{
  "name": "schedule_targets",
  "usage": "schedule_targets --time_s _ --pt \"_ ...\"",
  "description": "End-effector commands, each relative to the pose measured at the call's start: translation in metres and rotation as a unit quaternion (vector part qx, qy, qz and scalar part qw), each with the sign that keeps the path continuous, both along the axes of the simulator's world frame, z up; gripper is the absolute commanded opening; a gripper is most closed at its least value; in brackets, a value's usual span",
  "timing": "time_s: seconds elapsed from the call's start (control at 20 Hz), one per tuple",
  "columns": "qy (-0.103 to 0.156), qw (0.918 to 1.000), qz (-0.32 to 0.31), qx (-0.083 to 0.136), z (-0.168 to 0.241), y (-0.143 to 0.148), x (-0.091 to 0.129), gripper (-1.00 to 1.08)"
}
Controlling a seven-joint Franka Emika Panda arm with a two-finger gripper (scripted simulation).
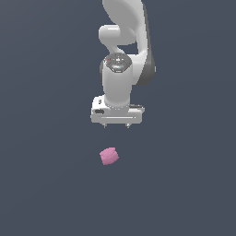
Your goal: Pick up the object and move it to a goal position.
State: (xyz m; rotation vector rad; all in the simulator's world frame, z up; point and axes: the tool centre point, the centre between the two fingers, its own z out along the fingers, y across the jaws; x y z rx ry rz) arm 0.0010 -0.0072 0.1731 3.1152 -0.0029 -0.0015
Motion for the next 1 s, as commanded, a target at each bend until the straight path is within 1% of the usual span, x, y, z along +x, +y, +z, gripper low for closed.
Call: schedule_targets --time_s 0.0,0.15,0.5,0.7,0.95 --pt "0.000 1.0000 0.000 0.000 0.000 0.000 0.000 1.00" --pt "-0.001 1.0000 0.002 0.000 0.001 0.004 0.000 1.00" --pt "-0.005 0.9998 0.018 -0.001 0.009 0.029 -0.001 1.00" --pt "-0.005 0.9998 0.021 -0.001 0.010 0.029 -0.002 1.00" --pt "-0.005 1.0000 0.005 0.000 0.008 0.027 0.001 1.00"
